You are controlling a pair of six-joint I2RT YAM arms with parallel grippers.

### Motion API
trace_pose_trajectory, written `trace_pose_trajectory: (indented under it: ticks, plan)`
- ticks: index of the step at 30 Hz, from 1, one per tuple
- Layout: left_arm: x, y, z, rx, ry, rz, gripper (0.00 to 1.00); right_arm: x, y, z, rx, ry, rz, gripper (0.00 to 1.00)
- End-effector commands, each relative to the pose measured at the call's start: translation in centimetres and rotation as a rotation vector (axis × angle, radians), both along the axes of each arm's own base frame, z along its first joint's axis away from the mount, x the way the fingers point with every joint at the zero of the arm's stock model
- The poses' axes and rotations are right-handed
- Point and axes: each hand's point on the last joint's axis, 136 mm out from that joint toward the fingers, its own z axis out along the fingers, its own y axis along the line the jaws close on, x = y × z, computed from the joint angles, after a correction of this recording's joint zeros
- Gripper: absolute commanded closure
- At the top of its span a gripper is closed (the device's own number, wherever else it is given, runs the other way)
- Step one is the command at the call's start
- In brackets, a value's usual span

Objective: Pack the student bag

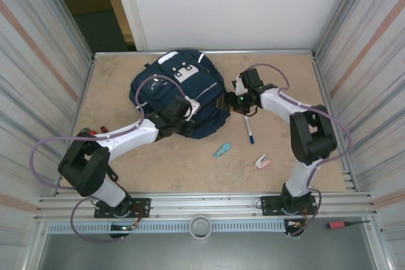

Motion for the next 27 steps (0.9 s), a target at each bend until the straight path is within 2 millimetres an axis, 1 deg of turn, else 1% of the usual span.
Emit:
trace_pose_trajectory:
  ticks: [1,4,5,6,8,10,11,13,16,19,22,25,27]
  plan:
    - [0.0,-1.2,1.3,-0.043,-0.016,-0.028,1.0,-2.3,0.7,-0.9,-0.013,-0.003,-0.012,0.19]
    - [-0.1,-0.8,1.3,-0.034,-0.021,-0.02,1.0,-3.0,2.2,-2.0,0.012,0.015,-0.007,0.16]
    - [-0.1,-0.7,1.3,-0.029,-0.023,-0.017,1.0,-3.1,2.7,-2.5,0.015,0.022,-0.001,0.16]
    - [-0.1,-0.4,1.3,-0.023,-0.024,-0.011,1.0,-3.1,3.1,-2.9,0.02,0.029,0.007,0.19]
    - [-0.3,0.0,1.2,-0.005,-0.026,-0.002,1.0,-2.8,3.5,-3.3,0.033,0.038,0.014,0.34]
    - [-0.4,1.1,1.0,0.019,-0.028,0.019,1.0,-2.2,3.0,-3.5,0.038,0.038,-0.003,0.56]
    - [-0.5,1.6,1.0,0.023,-0.029,0.027,1.0,-2.0,2.7,-3.5,0.043,0.037,-0.012,0.64]
    - [-0.6,2.8,0.8,0.025,-0.028,0.053,1.0,-1.7,1.6,-3.5,0.046,0.038,-0.038,0.74]
    - [-0.7,4.5,0.8,0.019,-0.036,0.086,1.0,-1.8,0.4,-3.7,0.041,0.042,-0.054,0.87]
    - [-0.5,6.5,0.5,0.019,-0.029,0.136,1.0,-1.9,-0.3,-3.7,0.037,0.043,-0.061,0.94]
    - [0.2,8.6,0.4,0.024,-0.031,0.203,1.0,-1.8,-0.6,-3.5,0.041,0.035,-0.062,0.99]
    - [1.5,10.7,0.3,0.007,-0.031,0.295,1.0,-1.9,0.0,-3.2,0.053,0.026,-0.036,1.0]
    - [2.3,11.5,0.2,-0.001,-0.026,0.334,1.0,-2.1,0.9,-3.0,0.055,0.019,-0.005,1.0]
